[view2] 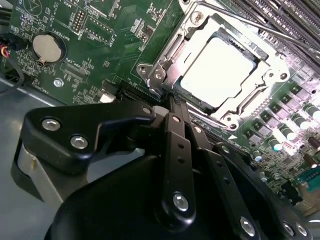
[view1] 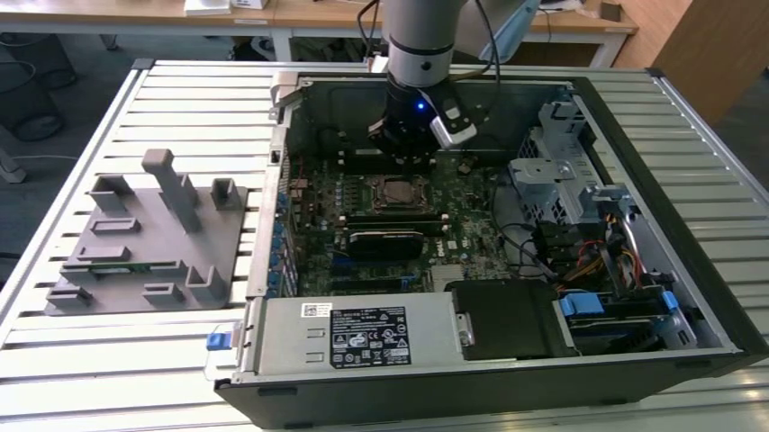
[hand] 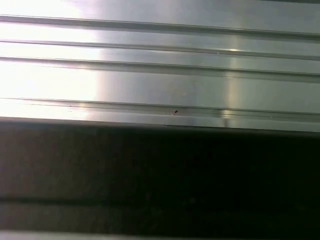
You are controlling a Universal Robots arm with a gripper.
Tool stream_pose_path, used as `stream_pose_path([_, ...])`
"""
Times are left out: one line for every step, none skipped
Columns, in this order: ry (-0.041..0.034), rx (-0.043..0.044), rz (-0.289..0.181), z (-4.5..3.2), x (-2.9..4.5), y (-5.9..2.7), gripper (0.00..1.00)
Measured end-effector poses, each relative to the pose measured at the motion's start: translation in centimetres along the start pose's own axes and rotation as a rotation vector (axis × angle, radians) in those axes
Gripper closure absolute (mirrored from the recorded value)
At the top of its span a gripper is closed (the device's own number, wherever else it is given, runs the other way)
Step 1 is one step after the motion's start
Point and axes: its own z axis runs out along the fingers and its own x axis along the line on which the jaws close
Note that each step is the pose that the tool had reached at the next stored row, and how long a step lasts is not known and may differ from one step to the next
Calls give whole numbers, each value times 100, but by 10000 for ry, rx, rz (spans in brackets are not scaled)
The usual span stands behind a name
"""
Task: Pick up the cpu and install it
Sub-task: 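Install the first cpu locking lever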
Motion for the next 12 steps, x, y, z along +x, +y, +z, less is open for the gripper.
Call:
stream_pose_path([0, 1, 0, 0, 0, -2, 89])
stream_pose_path([0, 0, 0, 0, 0, -4, 89])
stream_pose_path([1, 1, 0, 0, 0, -6, 89])
stream_pose_path([1, 1, 0, -1, 0, -9, 89])
stream_pose_path([1, 1, -1, -1, 0, -12, 89])
stream_pose_path([1, 1, -1, -1, 0, -15, 89])
stream_pose_path([1, 1, -1, -1, 0, -18, 89])
stream_pose_path([0, 1, -1, -1, 1, -21, 89])
stream_pose_path([0, 0, -1, -1, 1, -24, 89])
stream_pose_path([0, 0, 0, -1, 1, -27, 89])
stream_pose_path([0, 0, 0, -1, 1, -30, 89])
stream_pose_path([1, 1, 0, -1, 1, -33, 89])
